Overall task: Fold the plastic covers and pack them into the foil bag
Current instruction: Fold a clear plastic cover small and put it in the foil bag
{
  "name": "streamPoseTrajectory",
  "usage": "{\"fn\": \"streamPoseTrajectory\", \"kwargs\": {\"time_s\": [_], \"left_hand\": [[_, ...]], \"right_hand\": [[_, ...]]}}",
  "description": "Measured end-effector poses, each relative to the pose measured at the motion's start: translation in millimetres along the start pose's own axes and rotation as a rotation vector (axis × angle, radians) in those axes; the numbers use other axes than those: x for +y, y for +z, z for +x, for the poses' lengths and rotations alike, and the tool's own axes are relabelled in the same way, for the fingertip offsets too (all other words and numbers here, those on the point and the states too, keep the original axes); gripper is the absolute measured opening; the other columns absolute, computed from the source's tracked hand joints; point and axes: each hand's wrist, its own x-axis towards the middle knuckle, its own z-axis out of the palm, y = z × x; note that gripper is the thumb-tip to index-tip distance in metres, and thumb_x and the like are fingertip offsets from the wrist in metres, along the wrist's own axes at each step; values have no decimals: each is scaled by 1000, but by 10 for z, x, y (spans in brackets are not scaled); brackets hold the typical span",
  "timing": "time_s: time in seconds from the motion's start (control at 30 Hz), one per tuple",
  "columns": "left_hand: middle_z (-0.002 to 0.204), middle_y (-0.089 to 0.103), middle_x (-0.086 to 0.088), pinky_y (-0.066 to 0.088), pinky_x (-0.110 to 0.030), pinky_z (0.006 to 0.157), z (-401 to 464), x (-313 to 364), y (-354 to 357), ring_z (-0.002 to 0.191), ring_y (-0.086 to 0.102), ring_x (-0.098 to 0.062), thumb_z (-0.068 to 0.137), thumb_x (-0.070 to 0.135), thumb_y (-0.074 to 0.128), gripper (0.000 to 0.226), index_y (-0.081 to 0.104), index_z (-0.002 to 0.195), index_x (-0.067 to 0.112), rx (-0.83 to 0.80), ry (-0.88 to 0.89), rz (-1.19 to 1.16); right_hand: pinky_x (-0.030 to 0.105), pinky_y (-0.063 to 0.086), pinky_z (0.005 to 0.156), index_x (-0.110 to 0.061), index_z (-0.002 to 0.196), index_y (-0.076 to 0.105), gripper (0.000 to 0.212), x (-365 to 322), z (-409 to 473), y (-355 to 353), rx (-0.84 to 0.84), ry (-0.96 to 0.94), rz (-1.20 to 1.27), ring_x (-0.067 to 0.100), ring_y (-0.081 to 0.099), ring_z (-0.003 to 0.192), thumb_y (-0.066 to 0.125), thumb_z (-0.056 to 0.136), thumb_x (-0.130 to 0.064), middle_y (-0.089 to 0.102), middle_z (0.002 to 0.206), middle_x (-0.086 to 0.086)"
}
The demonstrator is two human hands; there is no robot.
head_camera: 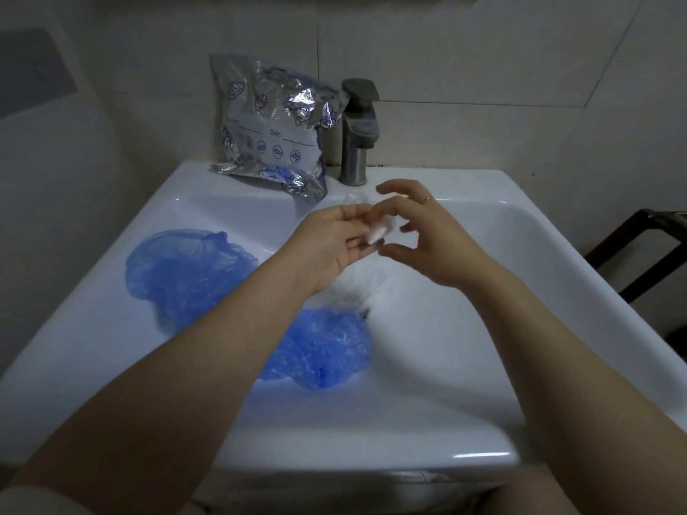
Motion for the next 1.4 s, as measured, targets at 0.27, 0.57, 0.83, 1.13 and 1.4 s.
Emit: {"fn": "streamPoseTrajectory", "kwargs": {"time_s": [0.27,0.57,0.83,1.13,1.4], "left_hand": [[95,66,-7,48,-36,94,19,-28,32,81,66,-19,95,8,47,21,52,113,16,65,-19,30],[87,69,-7,53,-22,78,29,-119,-21,74,68,-14,96,13,49,15,63,94,6,120,-38,236],[93,70,-7,55,-18,76,17,-100,-63,79,71,-11,95,7,48,17,63,105,8,-14,13,342],[87,72,-8,55,-24,80,-1,-59,-39,78,71,-16,91,29,56,20,68,91,13,-76,100,474],[74,73,-5,58,-25,73,-22,-11,-89,71,71,-18,90,13,57,10,64,94,7,-196,3,474]], "right_hand": [[35,52,72,-9,89,71,11,-9,37,17,167,-132,-79,21,62,80,66,80,-13,67,92,4],[13,46,75,-19,89,64,8,-55,8,25,46,72,118,4,60,76,69,83,-18,64,82,-12],[27,49,66,-18,76,58,15,-78,28,44,168,298,317,14,57,70,73,79,-18,64,88,2],[19,41,55,-1,100,64,21,-43,5,-1,38,454,646,13,51,67,68,81,-6,61,89,13],[18,44,56,-11,92,63,20,-69,-27,-117,-102,324,566,18,56,70,70,77,1,64,88,7]]}}
